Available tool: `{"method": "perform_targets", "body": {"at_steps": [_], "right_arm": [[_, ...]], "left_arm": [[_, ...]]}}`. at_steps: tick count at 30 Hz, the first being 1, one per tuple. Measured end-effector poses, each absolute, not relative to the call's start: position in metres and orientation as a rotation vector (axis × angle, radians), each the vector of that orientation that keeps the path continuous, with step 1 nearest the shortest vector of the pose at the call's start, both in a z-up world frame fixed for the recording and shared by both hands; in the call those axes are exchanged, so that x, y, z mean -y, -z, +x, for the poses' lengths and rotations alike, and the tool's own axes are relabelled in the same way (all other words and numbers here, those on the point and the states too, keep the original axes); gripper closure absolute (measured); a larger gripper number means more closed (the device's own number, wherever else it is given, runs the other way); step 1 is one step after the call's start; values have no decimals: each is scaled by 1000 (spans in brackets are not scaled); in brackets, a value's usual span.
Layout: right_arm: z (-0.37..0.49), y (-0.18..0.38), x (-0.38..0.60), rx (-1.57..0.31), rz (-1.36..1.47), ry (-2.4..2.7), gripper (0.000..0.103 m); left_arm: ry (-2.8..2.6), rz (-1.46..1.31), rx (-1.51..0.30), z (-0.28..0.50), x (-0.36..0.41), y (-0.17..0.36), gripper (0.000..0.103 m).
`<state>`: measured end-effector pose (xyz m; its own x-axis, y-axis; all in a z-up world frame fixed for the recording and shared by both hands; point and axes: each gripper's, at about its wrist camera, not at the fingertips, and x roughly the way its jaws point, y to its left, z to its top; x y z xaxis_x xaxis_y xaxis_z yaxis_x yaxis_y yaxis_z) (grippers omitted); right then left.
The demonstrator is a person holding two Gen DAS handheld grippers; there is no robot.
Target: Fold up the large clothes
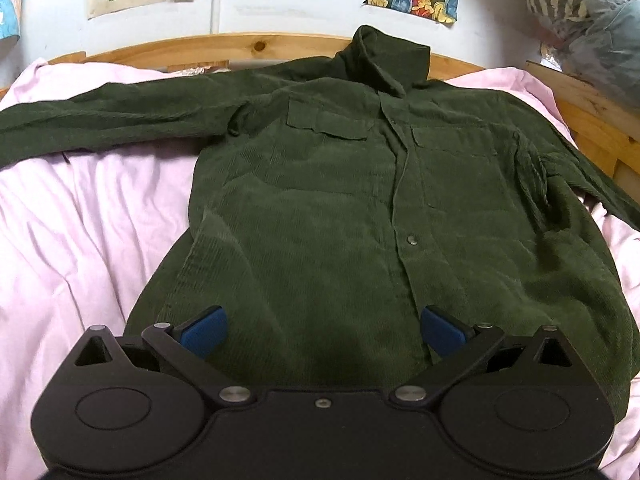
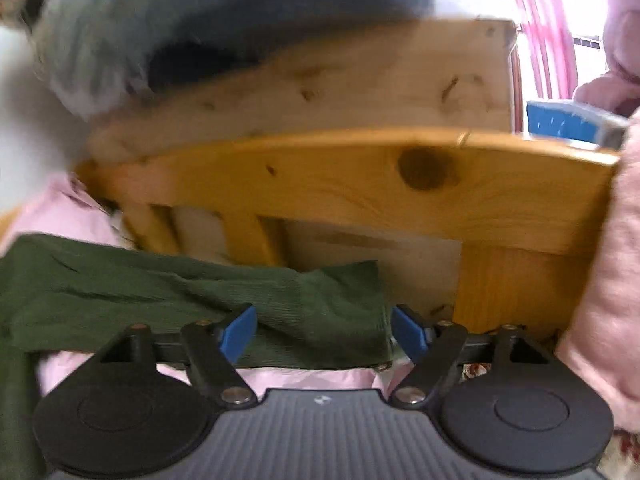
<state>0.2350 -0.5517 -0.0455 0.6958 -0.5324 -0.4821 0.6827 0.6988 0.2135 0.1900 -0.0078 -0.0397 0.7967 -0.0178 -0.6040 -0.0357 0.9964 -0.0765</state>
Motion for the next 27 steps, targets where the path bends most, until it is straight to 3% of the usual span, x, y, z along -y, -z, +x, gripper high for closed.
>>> {"method": "perform_targets", "body": {"at_steps": [4,7,10,12,14,20,27], "right_arm": [[250,59,563,-424,403,713,26],[261,64,569,-438,403,717,34],[267,67,571,-444,417,704,53],[269,66,568,-433,398,676,78],[268,62,560,-421,365,665,83],[250,21,519,-325,226,590,88],[253,-82,436,-159,12,411,89]], "left_arm": [[-4,-93,-664,193,8,44,1],[-1,-86,-669,194,9,46,1],[2,-82,-670,194,10,47,1],[2,-83,-666,193,9,46,1],[0,-87,-659,193,8,44,1],[-9,-61,-645,193,8,35,1],[62,32,-649,227,-3,1,1]]}}
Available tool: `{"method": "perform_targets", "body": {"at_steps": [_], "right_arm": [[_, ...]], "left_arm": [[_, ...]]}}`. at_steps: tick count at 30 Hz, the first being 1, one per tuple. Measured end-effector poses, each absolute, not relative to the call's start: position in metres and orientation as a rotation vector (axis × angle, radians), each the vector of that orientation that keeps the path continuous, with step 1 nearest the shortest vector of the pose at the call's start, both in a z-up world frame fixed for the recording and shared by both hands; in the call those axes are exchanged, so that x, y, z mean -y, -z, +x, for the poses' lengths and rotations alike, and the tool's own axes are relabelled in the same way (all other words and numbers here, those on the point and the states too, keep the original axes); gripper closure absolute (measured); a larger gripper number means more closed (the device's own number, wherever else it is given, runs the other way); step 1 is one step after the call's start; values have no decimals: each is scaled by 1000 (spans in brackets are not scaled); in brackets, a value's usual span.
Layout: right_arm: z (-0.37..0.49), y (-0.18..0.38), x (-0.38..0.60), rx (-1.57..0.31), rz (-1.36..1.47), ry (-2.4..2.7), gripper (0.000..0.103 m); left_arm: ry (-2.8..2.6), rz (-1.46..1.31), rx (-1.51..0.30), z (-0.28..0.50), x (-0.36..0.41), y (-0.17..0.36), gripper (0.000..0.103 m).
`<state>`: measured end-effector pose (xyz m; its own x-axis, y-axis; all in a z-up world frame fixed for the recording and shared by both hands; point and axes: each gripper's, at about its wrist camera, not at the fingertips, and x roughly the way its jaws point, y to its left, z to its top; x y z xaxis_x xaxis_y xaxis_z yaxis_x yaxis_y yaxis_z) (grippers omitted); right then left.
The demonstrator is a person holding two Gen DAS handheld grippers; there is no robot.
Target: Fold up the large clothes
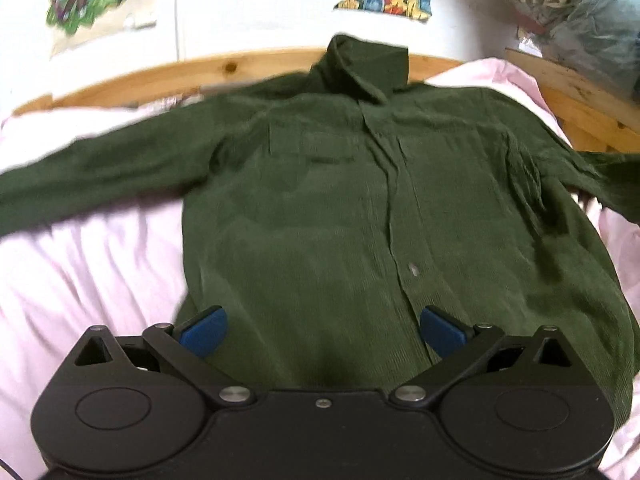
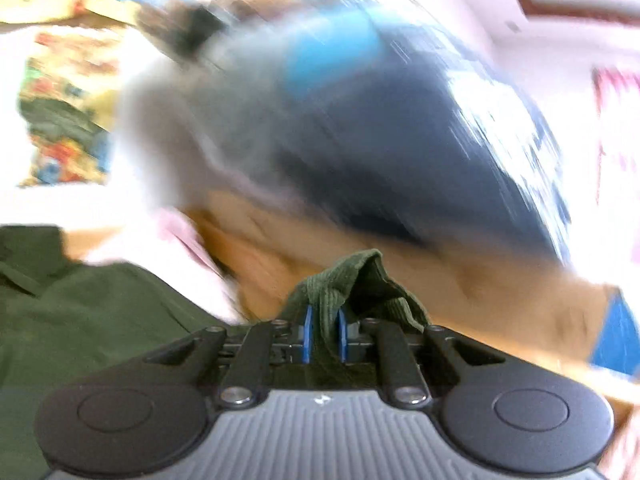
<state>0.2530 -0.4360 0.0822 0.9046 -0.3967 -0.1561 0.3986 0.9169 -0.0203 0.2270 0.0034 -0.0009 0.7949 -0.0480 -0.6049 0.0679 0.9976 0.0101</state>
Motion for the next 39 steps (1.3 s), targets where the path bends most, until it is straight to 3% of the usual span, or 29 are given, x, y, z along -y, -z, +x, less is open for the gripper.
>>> {"method": "perform_targets", "body": {"at_steps": [8,17,20,21,23,29,34,39], "right_arm": [[290,-166,276,-52,-222,145,90],[344,-113,75,-134,-405,-193,88],[346,-84,48,-204,-414,-276,74],[345,-75,48,-235,-396,-303,52],[345,-65,56,-261,-339,-363,27],[335,-50,121,-264,-298,-388,1],[363,-31,207,-311,-250,-142,3],[423,-13,292,-416,-18,20,30]], "left_arm": [[34,-86,-606,218,-44,3,1],[-3,-261,-620,225,-77,3,1],[-21,-267,-634,229,-83,9,1],[-28,-272,-637,231,-85,10,1],[-39,-284,-636,236,-90,13,1],[-48,-328,-603,251,-97,23,1],[-47,-307,-527,295,-88,26,1],[-101,-206,-493,334,-84,36,1]]}}
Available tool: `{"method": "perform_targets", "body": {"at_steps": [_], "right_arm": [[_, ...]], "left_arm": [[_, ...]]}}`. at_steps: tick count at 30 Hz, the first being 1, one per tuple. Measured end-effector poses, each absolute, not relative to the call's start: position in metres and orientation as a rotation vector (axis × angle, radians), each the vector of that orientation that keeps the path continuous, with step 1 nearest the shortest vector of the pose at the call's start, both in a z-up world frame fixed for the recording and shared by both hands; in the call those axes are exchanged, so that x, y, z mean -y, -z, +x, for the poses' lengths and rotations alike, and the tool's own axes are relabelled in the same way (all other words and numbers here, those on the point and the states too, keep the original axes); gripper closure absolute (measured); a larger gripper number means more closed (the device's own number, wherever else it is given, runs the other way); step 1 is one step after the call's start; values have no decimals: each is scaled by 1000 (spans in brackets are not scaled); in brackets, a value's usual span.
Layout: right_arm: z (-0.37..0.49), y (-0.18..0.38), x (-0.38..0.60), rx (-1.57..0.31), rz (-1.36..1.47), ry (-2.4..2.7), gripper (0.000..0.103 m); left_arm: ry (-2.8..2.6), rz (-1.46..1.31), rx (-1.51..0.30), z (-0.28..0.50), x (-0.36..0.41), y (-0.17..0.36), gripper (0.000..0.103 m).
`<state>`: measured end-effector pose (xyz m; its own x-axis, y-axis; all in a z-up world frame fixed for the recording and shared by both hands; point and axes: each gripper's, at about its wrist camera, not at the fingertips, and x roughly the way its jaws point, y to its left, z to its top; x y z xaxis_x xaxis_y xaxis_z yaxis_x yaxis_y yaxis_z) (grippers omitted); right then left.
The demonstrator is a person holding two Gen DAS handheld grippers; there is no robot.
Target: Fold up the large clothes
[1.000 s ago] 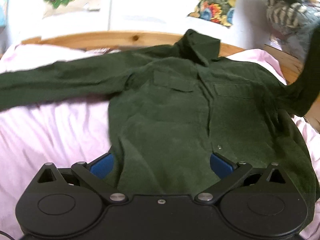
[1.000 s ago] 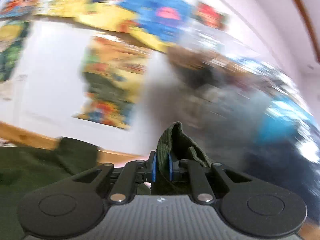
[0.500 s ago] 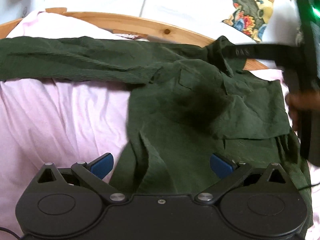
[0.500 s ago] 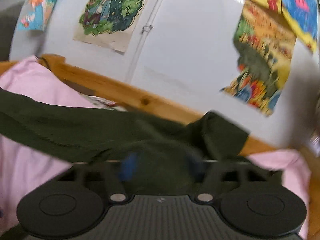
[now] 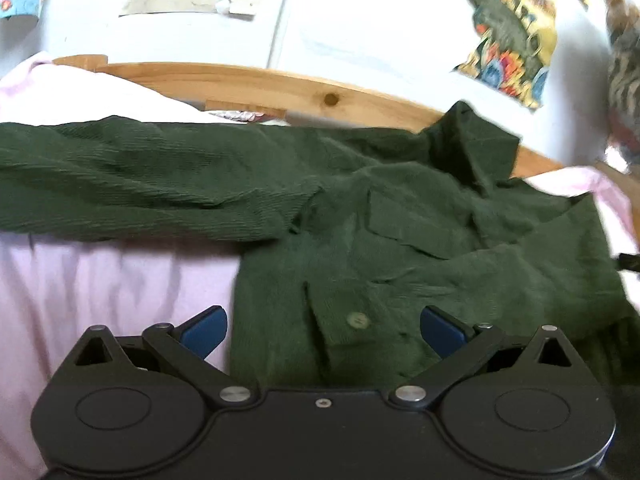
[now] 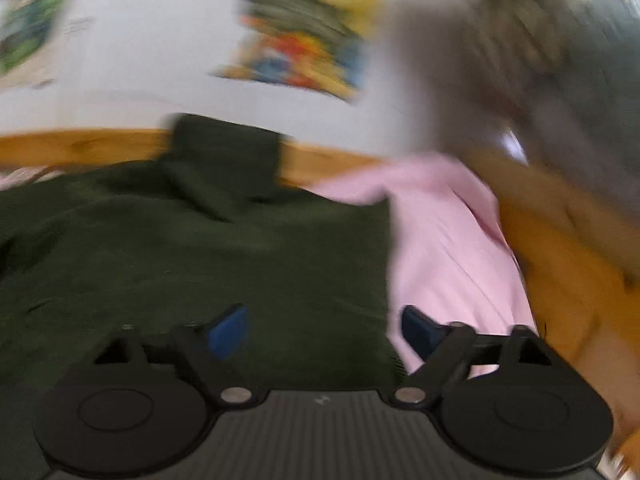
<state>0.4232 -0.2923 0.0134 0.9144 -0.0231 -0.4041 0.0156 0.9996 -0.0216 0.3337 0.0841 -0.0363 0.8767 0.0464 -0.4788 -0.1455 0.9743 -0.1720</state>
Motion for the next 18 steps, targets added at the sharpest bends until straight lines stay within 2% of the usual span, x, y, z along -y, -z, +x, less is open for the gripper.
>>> {"method": "perform_targets", "body": {"at_steps": [4,5,6,7,9,12,15,18], "right_arm": [[469,3,332,-481,164,1,45],[479,5,335,-488,176,-7,53],[487,6,337,-498,182,-18,73],[492,6,338,-514,192,-35,83],[495,2,333,-518,162,-33,93],[491,-7,333,-474,68,-27,93],[499,8,337,-511,75,22,93],[501,13,325,-509,41,63,90]], "left_arm": [[-150,-212,-569,355,-96,59,1],[-152,-225,-594,359,-100,65,1],[-151,-244,-617,362,-103,70,1],[-149,-263,-632,364,-105,74,1],[-146,-263,-630,364,-107,77,1],[-128,-245,-628,365,-104,76,1],[-120,-221,-646,367,-101,77,1],[-122,-208,-656,368,-98,77,1]]}}
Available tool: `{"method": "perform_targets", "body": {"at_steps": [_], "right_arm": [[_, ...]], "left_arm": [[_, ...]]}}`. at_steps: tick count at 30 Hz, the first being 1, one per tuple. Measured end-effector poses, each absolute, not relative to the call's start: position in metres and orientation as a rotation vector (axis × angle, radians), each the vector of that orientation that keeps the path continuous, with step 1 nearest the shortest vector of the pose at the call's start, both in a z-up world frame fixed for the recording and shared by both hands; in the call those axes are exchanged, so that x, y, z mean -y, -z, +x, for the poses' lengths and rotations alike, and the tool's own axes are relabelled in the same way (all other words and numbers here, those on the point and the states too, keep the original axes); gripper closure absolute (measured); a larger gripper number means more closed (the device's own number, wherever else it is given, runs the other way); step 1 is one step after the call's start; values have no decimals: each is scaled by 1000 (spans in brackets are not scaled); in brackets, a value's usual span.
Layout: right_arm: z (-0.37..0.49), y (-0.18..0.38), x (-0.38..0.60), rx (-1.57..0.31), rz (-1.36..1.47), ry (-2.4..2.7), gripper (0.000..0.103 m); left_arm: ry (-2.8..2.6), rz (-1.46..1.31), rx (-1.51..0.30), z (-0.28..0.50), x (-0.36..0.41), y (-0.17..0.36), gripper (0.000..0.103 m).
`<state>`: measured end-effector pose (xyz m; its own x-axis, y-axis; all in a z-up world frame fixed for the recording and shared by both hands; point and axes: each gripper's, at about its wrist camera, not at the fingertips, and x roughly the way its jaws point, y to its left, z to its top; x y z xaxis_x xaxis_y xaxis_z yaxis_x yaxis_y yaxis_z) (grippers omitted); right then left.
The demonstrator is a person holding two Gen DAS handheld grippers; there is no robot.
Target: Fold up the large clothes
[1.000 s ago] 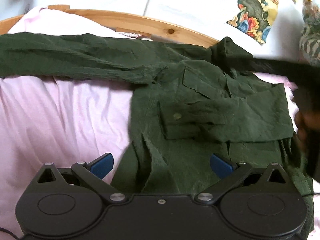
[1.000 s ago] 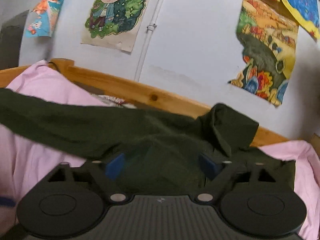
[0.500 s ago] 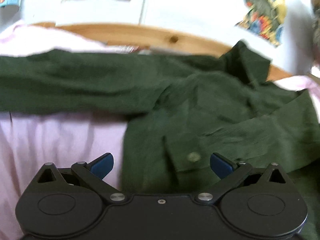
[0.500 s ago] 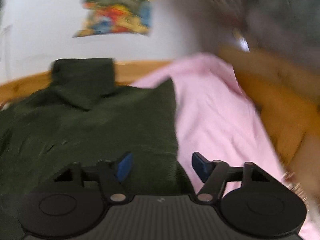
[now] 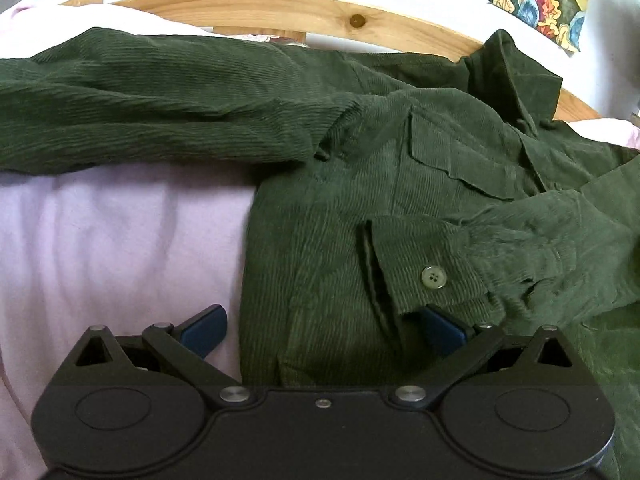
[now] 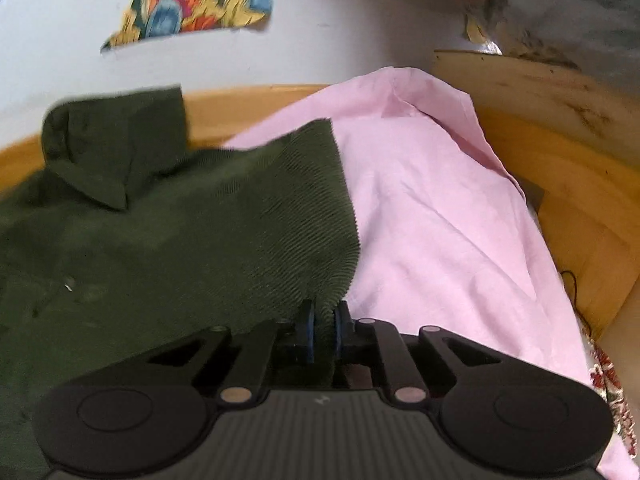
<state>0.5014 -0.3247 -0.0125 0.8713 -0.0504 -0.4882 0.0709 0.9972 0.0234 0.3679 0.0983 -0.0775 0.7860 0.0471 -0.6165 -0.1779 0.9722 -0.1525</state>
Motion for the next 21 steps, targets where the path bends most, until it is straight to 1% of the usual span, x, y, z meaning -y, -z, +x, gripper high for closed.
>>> {"method": "perform_targets", "body": {"at_steps": [1,3,4,6,7,9,10,12,13,15,16,18,21], "right_arm": [[498,10,325,-506,50,73,89],[485,1,326,-496,61,84,67],[477,-3,328,-493,63,83,63],[450,-11,331,-489,80,50,48],[437,-15,331,-487,89,37,45],[407,-20,332,-480,104,0,33],[394,-22,330,-479,111,-15,30],[361,-23,325,-465,138,-73,15],[346,-23,322,-456,154,-100,13],[314,-17,313,-434,189,-157,5],[300,-15,308,-426,201,-181,3],[272,-7,296,-404,208,-226,0],[243,7,281,-375,190,-279,0]], "left_arm": [[-122,-210,-658,367,-99,77,1],[-122,-223,-659,367,-101,74,1],[-126,-234,-657,366,-103,72,1],[-130,-255,-648,363,-105,66,1],[-134,-262,-645,361,-106,62,1],[-155,-279,-637,353,-109,53,1],[-172,-292,-635,348,-111,47,1],[-200,-315,-640,337,-117,37,1],[-215,-324,-641,327,-122,31,1],[-257,-326,-621,300,-135,17,1],[-290,-319,-605,284,-142,9,1],[-347,-282,-584,258,-158,-8,1],[-493,-247,-515,221,-188,-32,1]]}}
